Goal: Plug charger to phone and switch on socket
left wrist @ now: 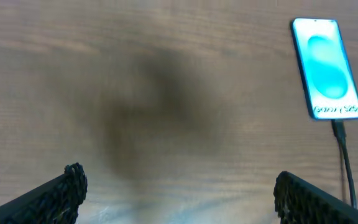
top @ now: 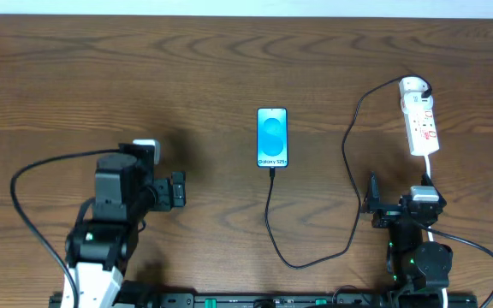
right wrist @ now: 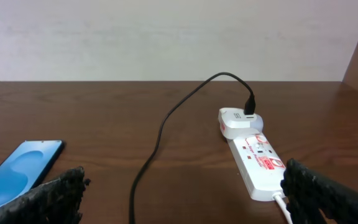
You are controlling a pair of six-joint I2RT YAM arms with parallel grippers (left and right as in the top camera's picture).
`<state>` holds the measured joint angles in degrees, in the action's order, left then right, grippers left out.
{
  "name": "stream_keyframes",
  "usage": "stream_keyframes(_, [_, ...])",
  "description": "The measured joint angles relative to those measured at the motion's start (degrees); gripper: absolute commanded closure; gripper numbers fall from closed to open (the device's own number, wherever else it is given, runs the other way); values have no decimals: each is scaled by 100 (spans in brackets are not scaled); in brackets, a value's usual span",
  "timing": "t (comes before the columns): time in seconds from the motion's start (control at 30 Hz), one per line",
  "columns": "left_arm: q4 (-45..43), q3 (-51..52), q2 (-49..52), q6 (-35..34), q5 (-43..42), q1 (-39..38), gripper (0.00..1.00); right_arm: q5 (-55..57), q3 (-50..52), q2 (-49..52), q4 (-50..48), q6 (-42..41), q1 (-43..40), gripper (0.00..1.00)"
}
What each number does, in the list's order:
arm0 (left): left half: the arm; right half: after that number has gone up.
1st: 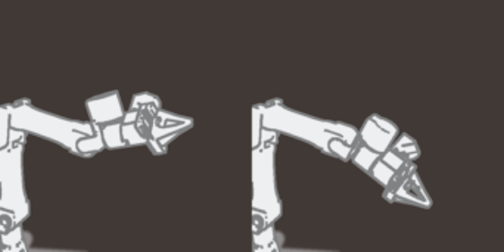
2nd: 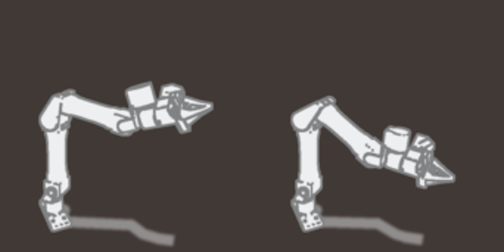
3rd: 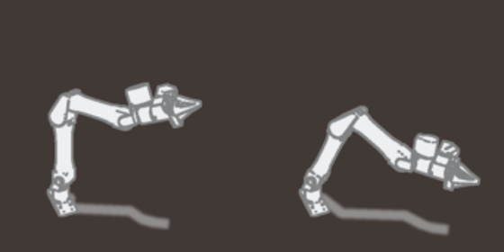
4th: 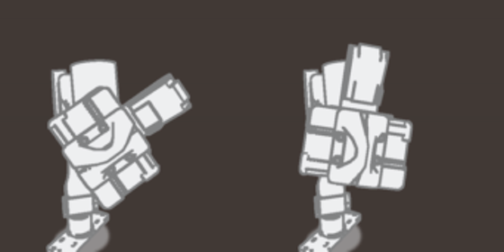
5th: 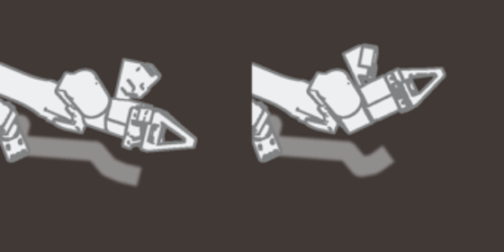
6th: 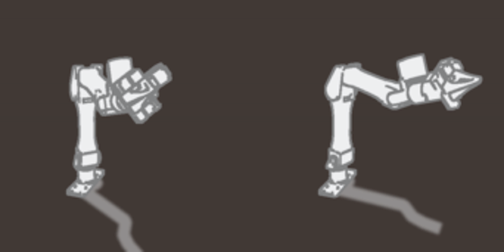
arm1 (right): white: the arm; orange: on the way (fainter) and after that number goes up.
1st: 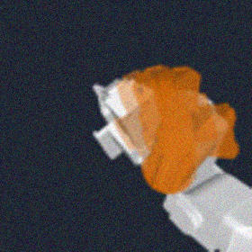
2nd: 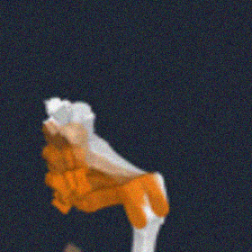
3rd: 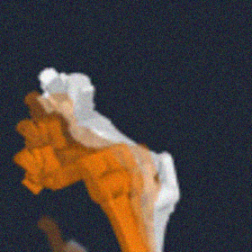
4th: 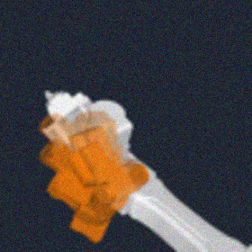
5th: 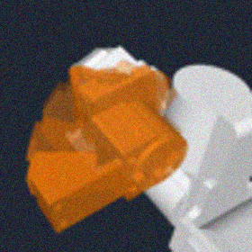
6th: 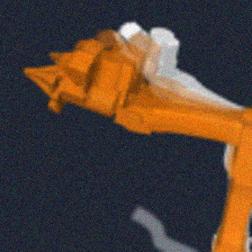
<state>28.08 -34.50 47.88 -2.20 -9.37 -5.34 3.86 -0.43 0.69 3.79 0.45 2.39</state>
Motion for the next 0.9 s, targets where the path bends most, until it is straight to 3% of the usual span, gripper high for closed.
stream_keyframes(0.7, [-1464,1886,-3161,356,2,0,2,4,0,0,-2,0,0,1])
stream_keyframes(0.9, [-2068,2323,-3659,356,2,0,2,4,0,0,-2,0,0,1])
